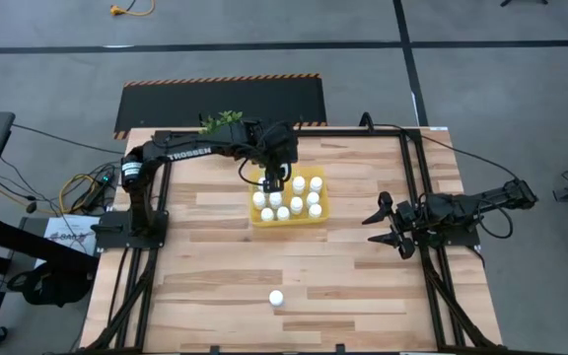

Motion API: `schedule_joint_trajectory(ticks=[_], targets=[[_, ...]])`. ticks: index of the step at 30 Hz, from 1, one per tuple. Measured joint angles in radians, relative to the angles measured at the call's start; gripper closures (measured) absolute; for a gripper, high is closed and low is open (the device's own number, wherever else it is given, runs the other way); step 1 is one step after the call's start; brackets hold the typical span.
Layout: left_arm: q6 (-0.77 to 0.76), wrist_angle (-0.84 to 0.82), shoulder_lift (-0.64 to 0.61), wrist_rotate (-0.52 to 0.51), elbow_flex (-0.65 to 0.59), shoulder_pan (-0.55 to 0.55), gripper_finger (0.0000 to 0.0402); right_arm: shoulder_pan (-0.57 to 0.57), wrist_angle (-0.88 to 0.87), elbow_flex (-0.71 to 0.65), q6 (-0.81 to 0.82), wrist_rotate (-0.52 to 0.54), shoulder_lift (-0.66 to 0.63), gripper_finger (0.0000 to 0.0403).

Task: Pick and place pill bottles into a basket
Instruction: Put the white medicine bottle into the yellow bin

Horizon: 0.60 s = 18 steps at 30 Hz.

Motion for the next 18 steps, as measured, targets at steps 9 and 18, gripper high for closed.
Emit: schedule_joint_trajectory(ticks=[9, 18], targets=[[0.001, 0.109, 0.002, 0.068, -0.129, 0.037, 0.0247, 0.000, 0.000, 0.000, 0.000, 0.000, 0.000, 0.0177], [0.001, 0.203, 0.002, 0.084, -0.255, 0.048, 0.0242, 0.000, 0.000, 0.000, 0.000, 0.000, 0.000, 0.0177]])
